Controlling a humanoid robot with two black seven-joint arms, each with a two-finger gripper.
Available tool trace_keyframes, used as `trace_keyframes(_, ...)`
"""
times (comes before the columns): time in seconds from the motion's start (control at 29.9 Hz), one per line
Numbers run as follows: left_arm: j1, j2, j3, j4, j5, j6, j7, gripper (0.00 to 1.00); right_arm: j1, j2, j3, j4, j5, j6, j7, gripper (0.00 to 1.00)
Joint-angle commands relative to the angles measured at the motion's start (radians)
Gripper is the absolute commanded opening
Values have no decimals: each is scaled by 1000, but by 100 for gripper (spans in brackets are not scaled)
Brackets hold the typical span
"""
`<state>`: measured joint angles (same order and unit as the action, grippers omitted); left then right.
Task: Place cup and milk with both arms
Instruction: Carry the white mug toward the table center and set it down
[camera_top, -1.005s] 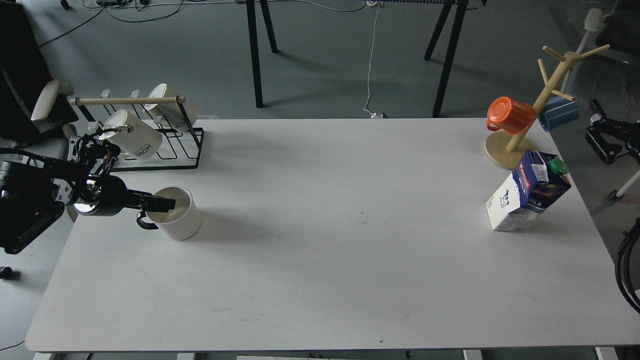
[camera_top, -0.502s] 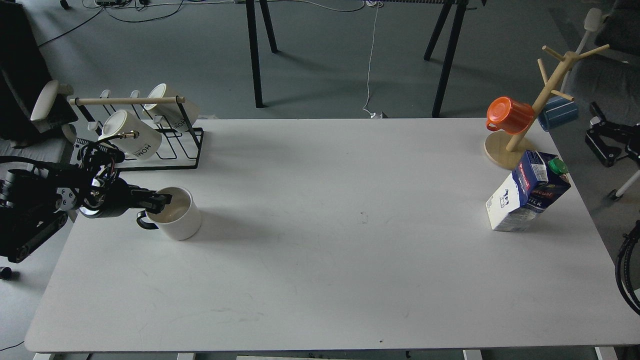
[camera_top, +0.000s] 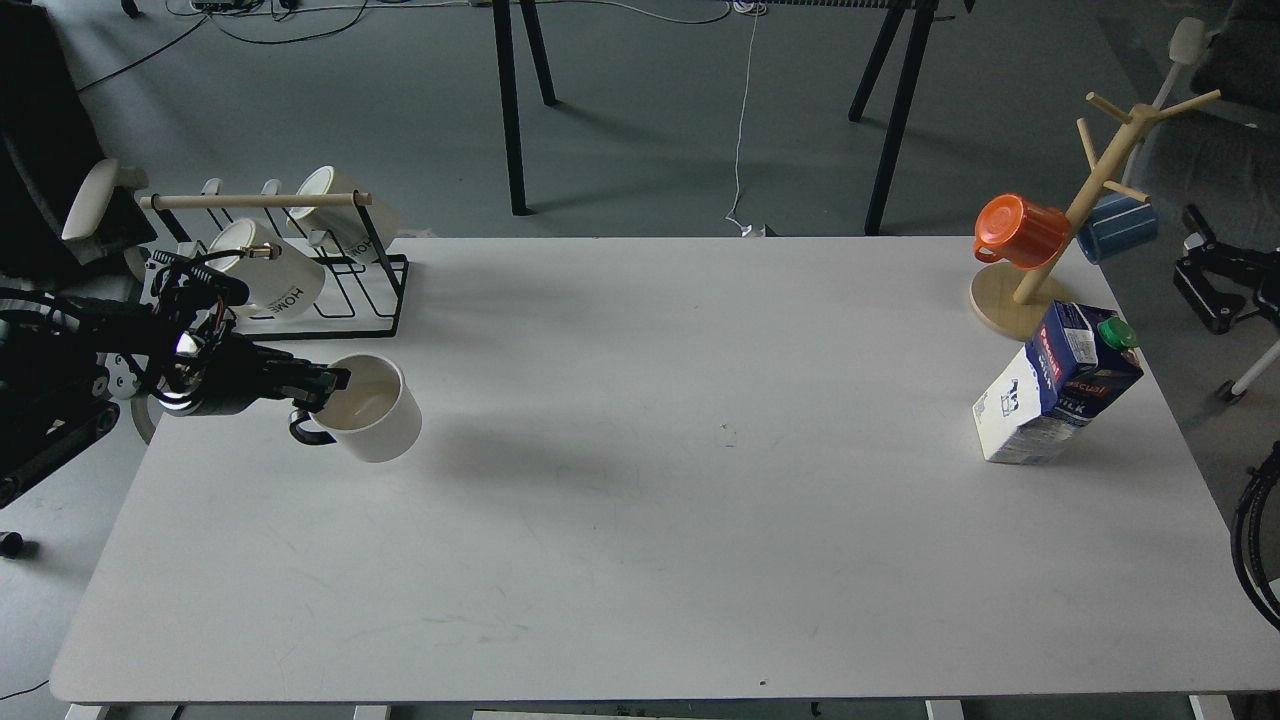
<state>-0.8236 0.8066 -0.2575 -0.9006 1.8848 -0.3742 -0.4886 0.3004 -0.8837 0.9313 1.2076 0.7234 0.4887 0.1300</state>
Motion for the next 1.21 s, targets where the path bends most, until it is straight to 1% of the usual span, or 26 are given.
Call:
trace_keyframes(0.0,-54,45,-45,-177,-16,-89,0,3,6,0,3,-19,4,0,0,96)
trace_keyframes(0.03,-58,43,-57,-213,-15,-110,0,3,8,2,3,-28,5,0,2,96)
trace_keyframes(0.1,-81,20,-68,-253,-15,-114,0,3,9,2,6,-37,10,0,3,96)
trace_keyframes(0.2,-135,-87,-60,-247,-7,-114,0,3,13,15,8,-51,14,0,5,96)
trace_keyframes(0.37,-163,-256,-54,-155,29,-114,0,3,14,20,8,-69,16,0,3,96)
trace_keyframes(0.47,-157,-366,-54,-60,85,-114,0,4,16,20,6,-69,16,0,3,96)
trace_keyframes(0.57,-146,-446,-52,-21,118,-114,0,4,16,20,8,-71,16,0,3,96)
trace_keyframes(0.7,-143,-481,-26,-9,132,-114,0,4,16,12,9,-71,16,0,3,96)
trace_keyframes(0.94,-124,-484,-17,20,129,-114,0,5,14,12,6,-69,16,0,3,96)
trace_keyframes(1.17,-77,-498,-17,37,131,-114,0,6,14,15,4,-71,16,0,3,96)
